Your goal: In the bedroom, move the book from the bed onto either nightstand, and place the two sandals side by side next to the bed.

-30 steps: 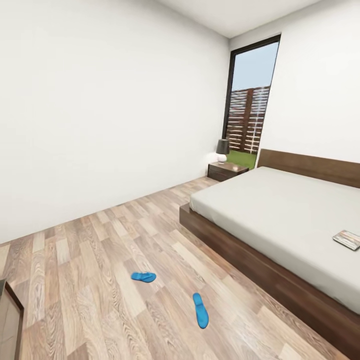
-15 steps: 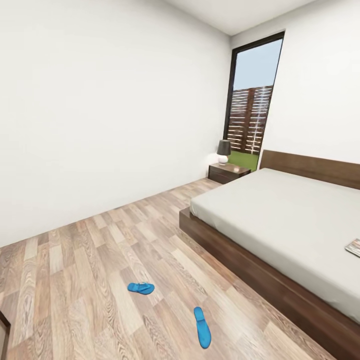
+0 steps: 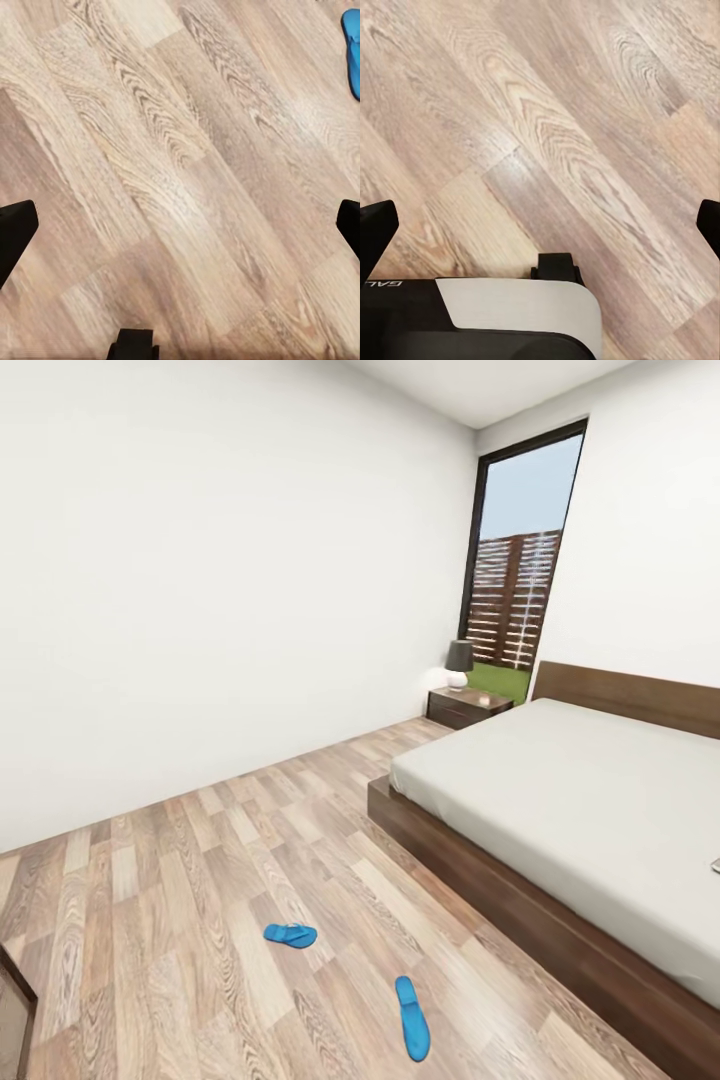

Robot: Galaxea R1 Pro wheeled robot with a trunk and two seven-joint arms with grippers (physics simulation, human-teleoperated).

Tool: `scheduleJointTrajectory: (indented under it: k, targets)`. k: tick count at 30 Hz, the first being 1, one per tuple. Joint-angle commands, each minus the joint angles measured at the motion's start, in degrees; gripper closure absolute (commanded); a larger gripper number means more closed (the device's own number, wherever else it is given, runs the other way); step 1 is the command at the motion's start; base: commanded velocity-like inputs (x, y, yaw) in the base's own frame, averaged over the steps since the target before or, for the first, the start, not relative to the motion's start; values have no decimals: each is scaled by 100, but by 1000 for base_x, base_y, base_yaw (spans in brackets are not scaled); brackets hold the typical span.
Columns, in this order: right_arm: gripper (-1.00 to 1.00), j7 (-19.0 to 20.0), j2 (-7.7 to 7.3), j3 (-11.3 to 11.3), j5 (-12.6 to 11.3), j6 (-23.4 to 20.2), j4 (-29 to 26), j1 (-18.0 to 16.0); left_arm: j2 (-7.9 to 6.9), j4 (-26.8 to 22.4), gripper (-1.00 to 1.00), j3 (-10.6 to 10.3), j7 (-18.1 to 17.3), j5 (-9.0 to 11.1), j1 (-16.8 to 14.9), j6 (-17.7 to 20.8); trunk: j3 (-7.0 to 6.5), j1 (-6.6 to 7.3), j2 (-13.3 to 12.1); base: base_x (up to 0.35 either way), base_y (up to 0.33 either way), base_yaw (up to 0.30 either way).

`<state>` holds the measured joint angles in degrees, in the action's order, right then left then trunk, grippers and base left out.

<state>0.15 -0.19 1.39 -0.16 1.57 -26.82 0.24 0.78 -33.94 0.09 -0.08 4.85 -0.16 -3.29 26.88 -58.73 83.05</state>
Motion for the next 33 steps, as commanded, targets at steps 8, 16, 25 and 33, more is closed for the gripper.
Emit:
scheduleJointTrajectory:
  k: [8,16,25,33]
  targets:
    - [-100,2,2,11,-2,9,-7,2,1,1,-100,0,-1,51,-2,-14,4,0,3,0,0,54]
    - [-100,2,2,11,-2,6,-7,2,1,1,-100,0,-1,51,-2,-14,4,0,3,0,0,202]
    - [-100,2,2,11,-2,8,-7,2,1,1,-100,0,-1,50,-2,-14,4,0,3,0,0,164]
    - [-100,2,2,11,-2,9,-7,2,1,1,-100,0,-1,43,-2,-14,4,0,3,151,0,11]
